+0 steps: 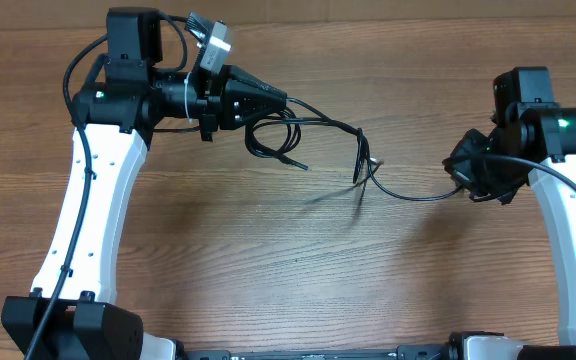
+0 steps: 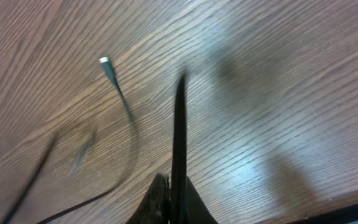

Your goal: Untangle cables

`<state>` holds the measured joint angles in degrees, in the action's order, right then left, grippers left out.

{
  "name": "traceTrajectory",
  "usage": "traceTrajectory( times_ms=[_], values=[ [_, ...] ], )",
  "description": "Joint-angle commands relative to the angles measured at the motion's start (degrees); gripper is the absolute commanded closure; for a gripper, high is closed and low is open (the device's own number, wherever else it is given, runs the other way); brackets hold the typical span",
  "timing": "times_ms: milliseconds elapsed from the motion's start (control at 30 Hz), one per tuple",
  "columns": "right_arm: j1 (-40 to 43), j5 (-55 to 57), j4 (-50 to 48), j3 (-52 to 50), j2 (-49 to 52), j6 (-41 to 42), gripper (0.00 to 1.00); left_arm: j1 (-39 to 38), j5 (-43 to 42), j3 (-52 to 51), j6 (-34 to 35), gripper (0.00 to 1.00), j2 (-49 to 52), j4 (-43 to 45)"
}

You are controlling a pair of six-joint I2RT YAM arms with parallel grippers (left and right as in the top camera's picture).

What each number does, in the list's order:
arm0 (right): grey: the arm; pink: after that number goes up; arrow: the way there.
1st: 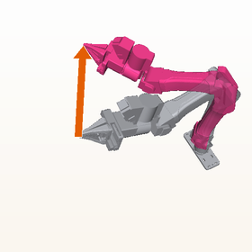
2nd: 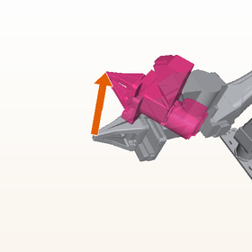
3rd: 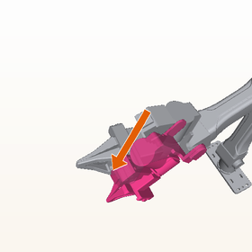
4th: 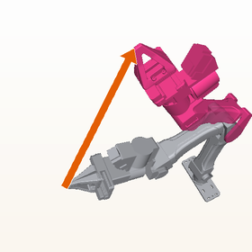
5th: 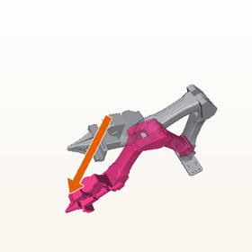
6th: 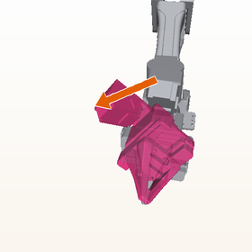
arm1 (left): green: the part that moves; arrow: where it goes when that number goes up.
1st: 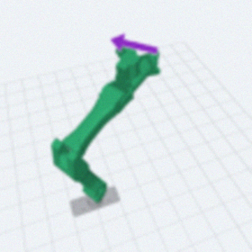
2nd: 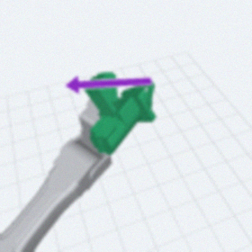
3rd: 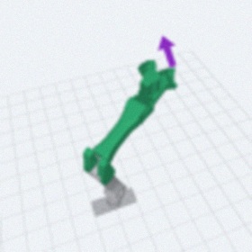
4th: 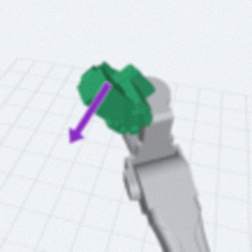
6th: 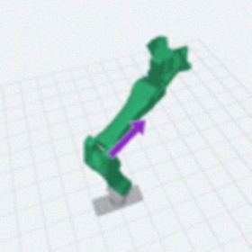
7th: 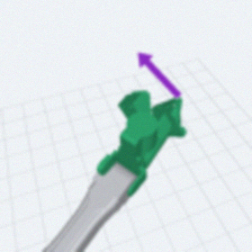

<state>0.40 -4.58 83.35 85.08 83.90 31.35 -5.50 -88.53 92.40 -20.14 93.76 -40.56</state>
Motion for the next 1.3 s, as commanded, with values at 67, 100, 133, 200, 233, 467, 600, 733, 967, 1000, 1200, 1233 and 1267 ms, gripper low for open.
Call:
traceTrajectory(
  times_ms=[67, 100, 133, 200, 233, 467, 600, 733, 967, 1000, 1200, 1233, 1267],
  values=[
    [0.31, 0.85, -0.31, 0.7, 0.02, 0.15, 0.96, 0.33, -2.01, 1.07, -1.7, 0.96, -1.9, 0.07],
    [0.31, 0.81, -0.07, 0.7, 0.02, -0.07, 0.96, 0.33, -2.01, 1.07, -1.7, 0.96, -1.9, 0.04],
    [0.31, 0.0, 0.22, 0.7, 0.02, -0.72, 0.87, 0.28, -2.01, 1.07, -1.7, 0.96, -1.9, 0.04],
    [0.31, -2.97, 0.22, 0.7, 0.02, -4.22, 0.39, 0.22, -1.95, 1.07, -1.73, 0.96, -1.9, 0.0],
    [0.31, -4.68, 0.13, 0.7, 0.02, -5.9, 0.27, 0.22, -1.95, 1.07, -1.73, 0.96, -1.9, 0.0],
    [0.31, -17.35, -0.96, 0.7, 0.02, -17.11, 0.09, 0.2, -0.44, 1.07, -1.57, 0.96, -1.9, -0.15],
    [0.24, -28.96, -1.7, 0.72, -0.11, -25.73, 0.09, -0.61, 6.43, 1.07, -0.07, 0.96, -1.9, -3.02],
    [-0.85, -33.7, -3.28, 0.72, -0.37, -27.36, 0.09, -3.52, 20.0, 1.07, 5.66, 0.96, -1.9, -5.14],
    [-9.05, -35.1, -9.66, 0.7, -0.35, -21.53, 0.15, -11.08, 35.34, 1.07, 10.56, 0.96, -1.9, -3.74],
    [-10.29, -33.11, -10.38, 0.7, -0.33, -19.61, 0.17, -11.8, 35.67, 1.07, 10.88, 0.96, -1.9, -2.78],
    [-15.69, -20.76, -10.95, 0.7, 0.17, -13.92, 0.32, -12.92, 35.41, 1.09, 17.75, 0.96, -1.9, 2.75],
    [-16.06, -19.47, -10.99, 0.7, 0.28, -13.35, 0.34, -12.9, 34.58, 1.09, 17.81, 0.96, -1.9, 2.97],
    [-16.37, -17.84, -11.1, 0.7, 0.39, -12.52, 0.38, -12.85, 33.24, 1.09, 17.81, 0.96, -1.9, 3.1]
  ],
)
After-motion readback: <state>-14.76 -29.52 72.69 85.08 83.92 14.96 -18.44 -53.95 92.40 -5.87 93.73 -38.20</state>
